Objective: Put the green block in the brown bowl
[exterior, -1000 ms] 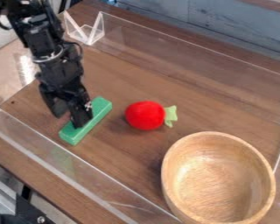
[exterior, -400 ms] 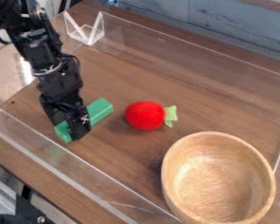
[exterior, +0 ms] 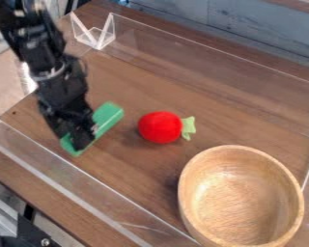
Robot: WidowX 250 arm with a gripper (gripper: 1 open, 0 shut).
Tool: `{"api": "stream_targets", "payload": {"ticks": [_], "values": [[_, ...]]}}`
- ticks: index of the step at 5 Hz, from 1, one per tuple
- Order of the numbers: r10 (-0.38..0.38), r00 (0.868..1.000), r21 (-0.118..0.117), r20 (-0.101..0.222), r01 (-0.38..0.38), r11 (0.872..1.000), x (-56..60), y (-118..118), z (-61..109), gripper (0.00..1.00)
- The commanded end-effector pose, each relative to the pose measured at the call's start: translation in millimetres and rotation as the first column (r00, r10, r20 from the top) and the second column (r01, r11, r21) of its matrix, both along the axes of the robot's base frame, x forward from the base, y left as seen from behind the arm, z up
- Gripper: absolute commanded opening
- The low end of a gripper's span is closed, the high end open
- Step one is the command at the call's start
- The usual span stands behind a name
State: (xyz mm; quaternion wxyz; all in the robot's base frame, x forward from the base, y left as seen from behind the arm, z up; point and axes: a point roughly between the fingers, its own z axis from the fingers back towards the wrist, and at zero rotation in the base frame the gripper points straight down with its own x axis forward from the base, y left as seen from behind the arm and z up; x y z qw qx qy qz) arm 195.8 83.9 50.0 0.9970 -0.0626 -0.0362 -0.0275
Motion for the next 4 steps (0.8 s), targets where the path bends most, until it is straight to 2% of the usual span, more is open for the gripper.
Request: {"api": "stream_targets", "payload": {"ticks": [1,2,3,4], "values": [[0.01,0.998,0.065,0.061,-0.014,0.998,6.0,-22.2,49.5,0.0],[-0.001,0.998,0.102,0.071,-0.007,0.995,14.5,-68.1,84.4,0.0],[-0.053,0.996,0.102,0.071,0.045,0.994,25.7,-118.4,84.2,0.0],[-0.126,0.989,0.096,0.072,0.119,0.988,29.6,-169.0,73.9,0.0]]}}
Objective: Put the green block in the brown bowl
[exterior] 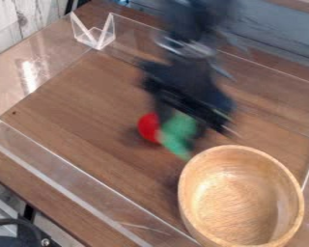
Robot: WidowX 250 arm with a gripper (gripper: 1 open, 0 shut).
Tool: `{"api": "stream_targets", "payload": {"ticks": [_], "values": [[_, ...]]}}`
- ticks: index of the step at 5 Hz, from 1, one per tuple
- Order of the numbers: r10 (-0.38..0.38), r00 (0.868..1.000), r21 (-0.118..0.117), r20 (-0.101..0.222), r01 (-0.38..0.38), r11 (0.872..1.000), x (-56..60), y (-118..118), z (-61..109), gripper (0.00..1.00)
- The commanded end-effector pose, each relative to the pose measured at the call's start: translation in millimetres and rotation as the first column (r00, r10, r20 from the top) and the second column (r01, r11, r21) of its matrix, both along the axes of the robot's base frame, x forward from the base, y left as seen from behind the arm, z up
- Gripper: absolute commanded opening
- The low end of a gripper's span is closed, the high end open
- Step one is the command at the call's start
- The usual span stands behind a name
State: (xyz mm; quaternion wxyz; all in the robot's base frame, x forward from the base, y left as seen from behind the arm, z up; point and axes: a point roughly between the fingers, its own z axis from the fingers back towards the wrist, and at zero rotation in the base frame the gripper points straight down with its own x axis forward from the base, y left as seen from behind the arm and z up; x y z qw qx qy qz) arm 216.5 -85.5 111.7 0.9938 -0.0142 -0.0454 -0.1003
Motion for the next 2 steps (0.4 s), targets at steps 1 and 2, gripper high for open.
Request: {"api": "stream_targets", "payload": {"ticks": [1,2], "values": [[-0.009,0.998,-0.013,0.056,0.01,1.0,9.6,-44.2,8.5,0.0],[-0.018,0.997,-0.028,0.081,0.02,0.999,0.4,-68.6,1.0,0.0]]}}
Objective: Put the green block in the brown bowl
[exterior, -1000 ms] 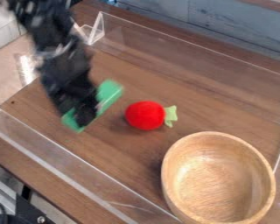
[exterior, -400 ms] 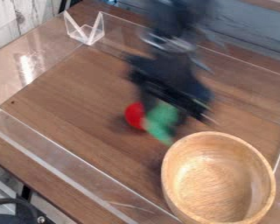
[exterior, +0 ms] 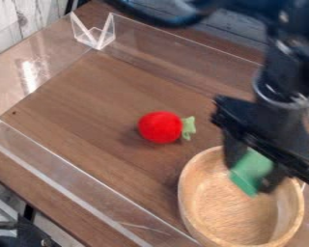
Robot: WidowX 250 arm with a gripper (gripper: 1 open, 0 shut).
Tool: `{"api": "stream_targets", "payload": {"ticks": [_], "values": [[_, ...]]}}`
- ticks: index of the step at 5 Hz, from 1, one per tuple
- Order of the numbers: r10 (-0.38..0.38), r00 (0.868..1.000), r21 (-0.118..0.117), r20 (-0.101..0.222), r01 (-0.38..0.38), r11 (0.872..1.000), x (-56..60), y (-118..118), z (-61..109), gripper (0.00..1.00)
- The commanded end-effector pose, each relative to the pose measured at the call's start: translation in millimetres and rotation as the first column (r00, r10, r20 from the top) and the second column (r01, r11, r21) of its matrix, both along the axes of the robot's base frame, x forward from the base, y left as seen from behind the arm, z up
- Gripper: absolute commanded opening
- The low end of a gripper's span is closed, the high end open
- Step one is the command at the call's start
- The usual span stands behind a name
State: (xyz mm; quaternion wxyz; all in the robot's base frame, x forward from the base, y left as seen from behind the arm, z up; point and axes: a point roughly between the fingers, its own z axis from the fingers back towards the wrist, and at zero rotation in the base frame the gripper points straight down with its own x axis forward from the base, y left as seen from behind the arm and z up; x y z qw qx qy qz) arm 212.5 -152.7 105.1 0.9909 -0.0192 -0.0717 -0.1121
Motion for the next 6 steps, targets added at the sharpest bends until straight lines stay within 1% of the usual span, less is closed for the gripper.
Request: {"api": "stream_targets", "payload": {"ticks": [1,2,3,4,5,6], "values": [[0.051,0.998,-0.032,0.045,-0.05,0.998,-1.8,-1.1,-0.3,0.0],[0.094,0.991,-0.015,0.091,-0.093,0.996,-7.6,9.6,10.8,0.0],[0.066,0.99,-0.021,0.124,-0.064,0.998,4.2,26.0,23.4,0.0],[0.087,0.985,-0.043,0.147,-0.082,0.996,7.2,29.1,30.5,0.0],[0.083,0.985,-0.05,0.153,-0.076,0.996,7.9,25.3,27.9,0.0],[0.064,0.989,-0.057,0.132,-0.057,0.997,1.0,9.7,27.3,0.0]]}}
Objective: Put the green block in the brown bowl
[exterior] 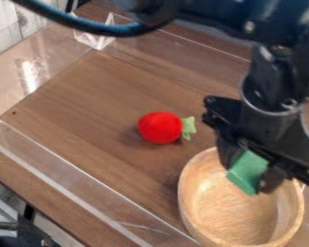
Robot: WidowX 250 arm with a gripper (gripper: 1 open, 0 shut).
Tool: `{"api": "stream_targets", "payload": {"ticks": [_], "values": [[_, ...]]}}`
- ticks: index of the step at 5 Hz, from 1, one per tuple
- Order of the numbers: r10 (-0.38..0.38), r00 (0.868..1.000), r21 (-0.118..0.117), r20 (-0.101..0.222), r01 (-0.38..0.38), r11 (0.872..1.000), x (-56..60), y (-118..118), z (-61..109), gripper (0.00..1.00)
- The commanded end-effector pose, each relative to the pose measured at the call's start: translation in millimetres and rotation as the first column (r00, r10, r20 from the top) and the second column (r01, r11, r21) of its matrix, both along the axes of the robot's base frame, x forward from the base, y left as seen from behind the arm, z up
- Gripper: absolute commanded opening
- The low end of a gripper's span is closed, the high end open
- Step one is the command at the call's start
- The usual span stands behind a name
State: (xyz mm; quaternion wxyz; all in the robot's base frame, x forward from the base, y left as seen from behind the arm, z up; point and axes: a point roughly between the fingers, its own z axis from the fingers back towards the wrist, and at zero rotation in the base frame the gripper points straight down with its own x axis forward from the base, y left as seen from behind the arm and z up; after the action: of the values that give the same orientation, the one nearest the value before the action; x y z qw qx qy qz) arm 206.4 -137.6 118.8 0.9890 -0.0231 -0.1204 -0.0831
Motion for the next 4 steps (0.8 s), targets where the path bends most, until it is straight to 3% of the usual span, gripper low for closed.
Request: {"api": "stream_targets", "payload": {"ticks": [1,2,3,4], "values": [[-0.021,0.999,-0.031,0.041,0.023,0.999,0.8,-18.2,14.4,0.0],[-0.061,0.996,-0.032,0.062,0.063,0.997,4.9,-6.0,8.1,0.0],[-0.103,0.991,-0.017,0.082,0.105,0.994,6.5,6.7,12.1,0.0],[-0.135,0.988,-0.003,0.074,0.136,0.991,-7.9,9.8,3.0,0.0]]}}
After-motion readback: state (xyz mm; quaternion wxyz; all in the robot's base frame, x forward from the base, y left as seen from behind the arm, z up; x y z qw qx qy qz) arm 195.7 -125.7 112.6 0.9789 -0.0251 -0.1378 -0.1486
